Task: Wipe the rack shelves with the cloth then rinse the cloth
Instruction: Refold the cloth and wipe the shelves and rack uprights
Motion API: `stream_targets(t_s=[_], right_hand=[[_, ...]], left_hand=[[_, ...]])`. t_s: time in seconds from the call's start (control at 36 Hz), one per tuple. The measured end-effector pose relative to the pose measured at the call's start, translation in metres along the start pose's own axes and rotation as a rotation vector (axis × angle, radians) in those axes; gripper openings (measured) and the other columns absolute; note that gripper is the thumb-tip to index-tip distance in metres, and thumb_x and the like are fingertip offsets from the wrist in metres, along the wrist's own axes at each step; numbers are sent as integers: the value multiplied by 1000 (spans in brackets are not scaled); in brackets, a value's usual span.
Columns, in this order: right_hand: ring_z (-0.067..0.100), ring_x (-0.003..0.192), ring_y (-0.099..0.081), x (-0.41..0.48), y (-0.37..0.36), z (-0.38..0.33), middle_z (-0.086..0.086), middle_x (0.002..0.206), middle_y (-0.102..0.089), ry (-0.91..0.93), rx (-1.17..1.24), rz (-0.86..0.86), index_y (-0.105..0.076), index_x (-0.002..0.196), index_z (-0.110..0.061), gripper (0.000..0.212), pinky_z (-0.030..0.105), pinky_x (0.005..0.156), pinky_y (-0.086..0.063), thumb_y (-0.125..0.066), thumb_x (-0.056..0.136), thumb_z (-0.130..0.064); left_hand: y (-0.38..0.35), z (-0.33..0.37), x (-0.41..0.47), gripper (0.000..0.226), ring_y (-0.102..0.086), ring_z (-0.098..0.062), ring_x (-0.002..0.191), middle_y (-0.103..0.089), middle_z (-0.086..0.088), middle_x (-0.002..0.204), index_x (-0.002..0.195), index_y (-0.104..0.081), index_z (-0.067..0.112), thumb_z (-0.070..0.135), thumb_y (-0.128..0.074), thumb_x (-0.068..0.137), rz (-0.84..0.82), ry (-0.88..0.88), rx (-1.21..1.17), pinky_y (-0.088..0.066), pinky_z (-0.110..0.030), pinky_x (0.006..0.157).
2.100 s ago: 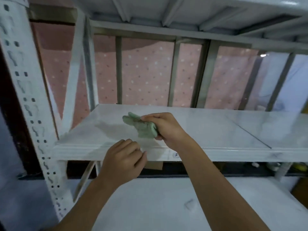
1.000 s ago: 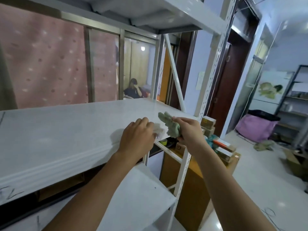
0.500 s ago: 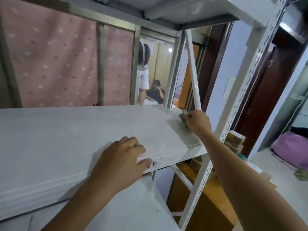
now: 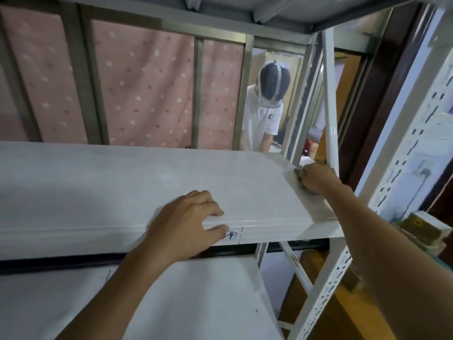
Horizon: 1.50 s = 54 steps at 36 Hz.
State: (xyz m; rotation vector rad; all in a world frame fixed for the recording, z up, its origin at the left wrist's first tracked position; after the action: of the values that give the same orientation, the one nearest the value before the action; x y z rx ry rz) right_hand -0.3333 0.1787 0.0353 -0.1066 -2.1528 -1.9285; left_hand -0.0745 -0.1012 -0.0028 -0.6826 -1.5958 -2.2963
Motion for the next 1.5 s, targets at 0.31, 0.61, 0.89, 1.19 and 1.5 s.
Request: stream_targets(t_s=[0.31, 0.61, 0.89, 1.19, 1.5], right_hand=[[34, 107, -61, -5, -8, -60, 16, 119, -62, 255, -69, 41, -64, 121, -11, 42, 38, 85, -47, -30, 105, -29], [35, 104, -61, -43, -15, -166, 15, 117, -59, 491, -91, 125, -62, 121, -8, 35, 34, 76, -38, -37, 100, -20], [35, 96, -60, -97, -14, -278, 15, 107, -62, 512, -22, 59, -63, 103, -3, 23, 34, 75, -42, -48, 90, -13], [35, 92, -62, -165, -10, -422, 14, 102, -63, 613, 43, 121, -64, 101, -3, 24, 36, 75, -46, -48, 89, -16], [36, 95, -62, -200, -17, -555, 16, 105, -64, 601, 114, 98, -64, 96, -4, 24, 35, 75, -43, -44, 92, -18]], left_hand=[[-1, 11, -4, 53, -56, -1, 101, -59, 19, 99, 108, -73, 35, 66, -44, 77, 41, 34, 45, -48, -24, 81], [16, -21, -33, 42, -60, -10, 80, -65, 11, 84, 88, -80, 21, 56, -58, 84, 314, -103, 193, -39, -18, 69], [73, -99, -90, 36, -62, -16, 79, -69, 4, 85, 88, -80, 15, 47, -64, 87, 398, -130, 262, -48, -25, 68], [162, -209, -163, 25, -60, -18, 77, -68, 1, 84, 82, -77, 13, 35, -67, 87, 491, -108, 286, -48, -31, 70], [239, -326, -237, 31, -61, -20, 76, -67, 1, 82, 77, -76, 11, 39, -67, 88, 547, 4, 287, -51, -36, 67]])
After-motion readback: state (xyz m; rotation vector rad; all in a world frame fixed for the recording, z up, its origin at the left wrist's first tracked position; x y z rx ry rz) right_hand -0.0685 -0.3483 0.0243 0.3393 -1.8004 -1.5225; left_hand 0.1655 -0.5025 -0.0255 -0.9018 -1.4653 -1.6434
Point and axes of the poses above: each hand's wrist, its own x-axis towards the middle knuckle, its own y-axis out of the back of the hand, z = x × y, the point moved 3 cm from there along x, towards the middle knuckle
